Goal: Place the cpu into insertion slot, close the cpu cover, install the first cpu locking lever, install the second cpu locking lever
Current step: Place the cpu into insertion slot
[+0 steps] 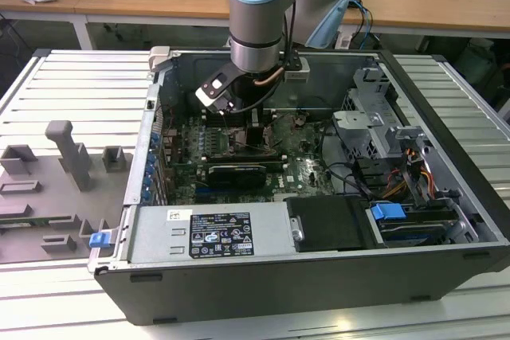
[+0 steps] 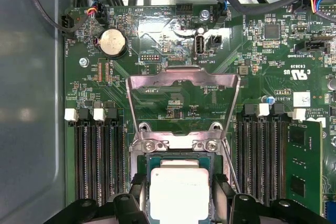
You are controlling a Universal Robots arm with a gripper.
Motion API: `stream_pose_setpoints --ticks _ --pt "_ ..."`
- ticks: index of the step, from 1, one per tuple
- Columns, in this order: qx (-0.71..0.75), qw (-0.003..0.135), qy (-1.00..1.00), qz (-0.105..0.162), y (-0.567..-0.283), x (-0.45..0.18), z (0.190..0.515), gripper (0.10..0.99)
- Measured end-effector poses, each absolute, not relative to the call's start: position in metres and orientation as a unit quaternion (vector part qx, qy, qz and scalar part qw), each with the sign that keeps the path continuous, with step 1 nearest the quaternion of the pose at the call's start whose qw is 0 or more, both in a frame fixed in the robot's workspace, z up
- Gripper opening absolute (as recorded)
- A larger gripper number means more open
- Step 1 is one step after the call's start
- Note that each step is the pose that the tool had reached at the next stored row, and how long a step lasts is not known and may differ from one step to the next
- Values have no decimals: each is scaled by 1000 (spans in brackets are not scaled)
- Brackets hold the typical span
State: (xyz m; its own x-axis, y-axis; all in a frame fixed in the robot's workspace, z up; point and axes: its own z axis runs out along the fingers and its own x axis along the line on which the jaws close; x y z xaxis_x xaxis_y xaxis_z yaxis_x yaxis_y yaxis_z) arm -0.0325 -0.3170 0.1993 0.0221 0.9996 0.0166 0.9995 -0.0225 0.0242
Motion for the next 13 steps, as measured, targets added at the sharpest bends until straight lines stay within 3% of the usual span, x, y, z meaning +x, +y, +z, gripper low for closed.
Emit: stream_pose_setpoints --ticks 13 --pt "714 3 700 14 -317 -33 202 616"
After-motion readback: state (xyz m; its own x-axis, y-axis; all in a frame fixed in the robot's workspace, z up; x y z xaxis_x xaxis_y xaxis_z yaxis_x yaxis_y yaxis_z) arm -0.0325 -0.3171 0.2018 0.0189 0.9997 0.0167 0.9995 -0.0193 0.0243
